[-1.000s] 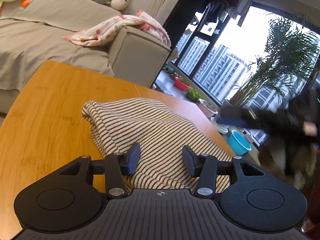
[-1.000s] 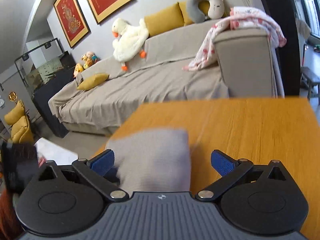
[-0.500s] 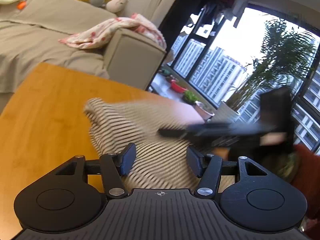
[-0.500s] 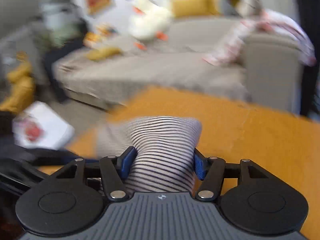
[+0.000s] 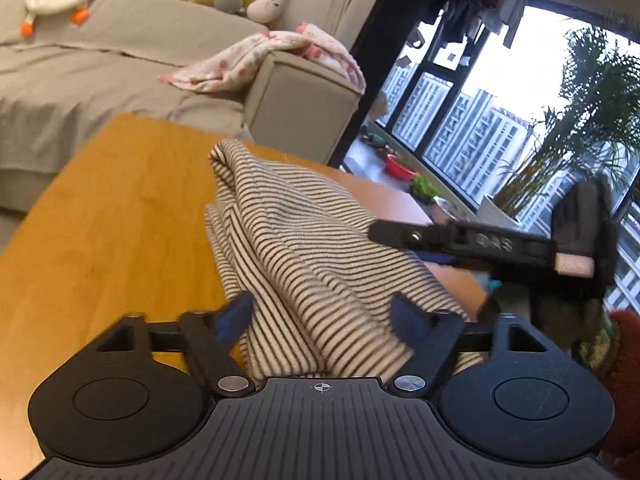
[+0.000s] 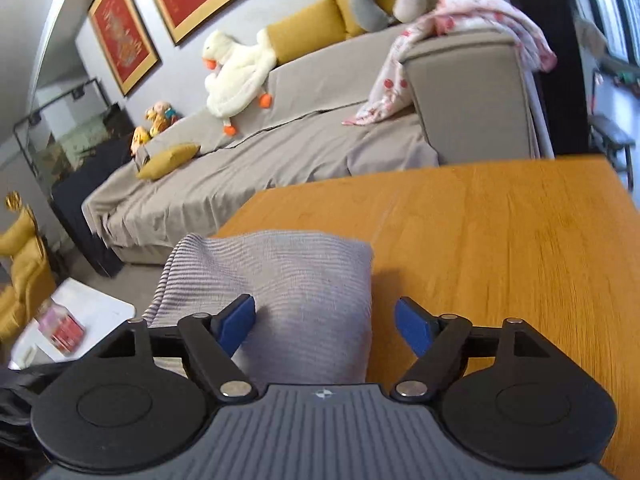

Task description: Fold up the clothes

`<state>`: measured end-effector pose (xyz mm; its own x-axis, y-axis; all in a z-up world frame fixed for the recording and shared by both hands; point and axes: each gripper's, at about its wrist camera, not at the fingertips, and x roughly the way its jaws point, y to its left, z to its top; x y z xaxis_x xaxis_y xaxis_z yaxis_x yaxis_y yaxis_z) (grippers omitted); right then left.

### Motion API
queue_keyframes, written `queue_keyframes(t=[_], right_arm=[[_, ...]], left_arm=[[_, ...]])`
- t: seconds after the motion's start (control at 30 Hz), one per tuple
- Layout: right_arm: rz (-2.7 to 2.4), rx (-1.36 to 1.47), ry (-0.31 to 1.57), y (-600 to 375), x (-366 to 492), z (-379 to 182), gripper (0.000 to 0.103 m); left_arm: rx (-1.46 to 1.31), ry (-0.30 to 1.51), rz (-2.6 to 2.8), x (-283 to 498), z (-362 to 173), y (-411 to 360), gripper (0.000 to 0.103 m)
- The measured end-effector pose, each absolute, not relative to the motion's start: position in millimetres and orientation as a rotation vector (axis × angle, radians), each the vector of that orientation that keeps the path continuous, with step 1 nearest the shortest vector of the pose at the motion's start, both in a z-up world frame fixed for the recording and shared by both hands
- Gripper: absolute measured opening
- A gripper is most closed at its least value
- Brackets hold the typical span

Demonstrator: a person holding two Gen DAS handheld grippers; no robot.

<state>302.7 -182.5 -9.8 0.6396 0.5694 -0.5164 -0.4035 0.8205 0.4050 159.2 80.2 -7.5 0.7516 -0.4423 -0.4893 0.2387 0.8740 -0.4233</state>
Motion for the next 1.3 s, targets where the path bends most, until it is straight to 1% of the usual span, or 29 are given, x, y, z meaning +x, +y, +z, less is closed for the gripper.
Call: queue_keyframes(t=[0.03, 0.13, 0.17, 0.3, 0.43, 0.5, 0.6, 0.67, 0.83, 0.97, 1.0, 1.03, 1.1, 1.17, 1.2, 1.3], right_arm=[[0.558, 0.272, 0.678, -185, 299, -10, 0.078], [0.550, 0.264, 0.658, -186, 292, -5, 0.078], [0.550, 0.259, 0.651, -185, 291, -4, 0.078], [0.542, 0.259, 0.658, -180, 290, -9, 0.080], [0.534, 0.259, 0.665, -176, 289, -14, 0.085], [0.530, 0.259, 0.669, -174, 288, -16, 0.086], [0.527, 0.253, 0.668, -174, 286, -16, 0.087], [0.526, 0.254, 0.666, -176, 284, -17, 0.090], [0.516, 0.286, 0.669, -179, 280, -24, 0.094], [0.513, 0.310, 0.665, -181, 277, -30, 0.097], [0.514, 0.321, 0.665, -182, 277, -31, 0.097], [0.516, 0.333, 0.666, -183, 277, -32, 0.098], [0.517, 0.354, 0.669, -185, 278, -35, 0.099], [0.515, 0.366, 0.666, -187, 278, -36, 0.100], [0.514, 0.375, 0.669, -188, 279, -36, 0.100], [0.513, 0.392, 0.673, -191, 280, -38, 0.102]], left_arm=[[-0.367, 0.603, -0.394, 161, -5, 81, 0.063], [-0.424, 0.545, -0.466, 168, 7, 88, 0.052], [-0.440, 0.540, -0.478, 171, 8, 91, 0.051], [-0.412, 0.625, -0.408, 180, -10, 93, 0.050], [-0.419, 0.637, -0.397, 178, -18, 96, 0.050], [-0.415, 0.638, -0.397, 175, -18, 97, 0.050], [-0.412, 0.640, -0.395, 173, -18, 97, 0.053], [-0.414, 0.645, -0.389, 173, -19, 97, 0.057], [-0.448, 0.678, -0.377, 175, -25, 99, 0.073], [-0.493, 0.700, -0.394, 176, -30, 102, 0.074], [-0.501, 0.704, -0.405, 176, -30, 102, 0.070], [-0.513, 0.709, -0.418, 176, -30, 102, 0.064], [-0.539, 0.698, -0.438, 174, -23, 102, 0.056], [-0.542, 0.638, -0.481, 166, -10, 103, 0.050], [-0.550, 0.604, -0.518, 161, -4, 104, 0.043], [-0.561, 0.550, -0.575, 151, 10, 107, 0.043]])
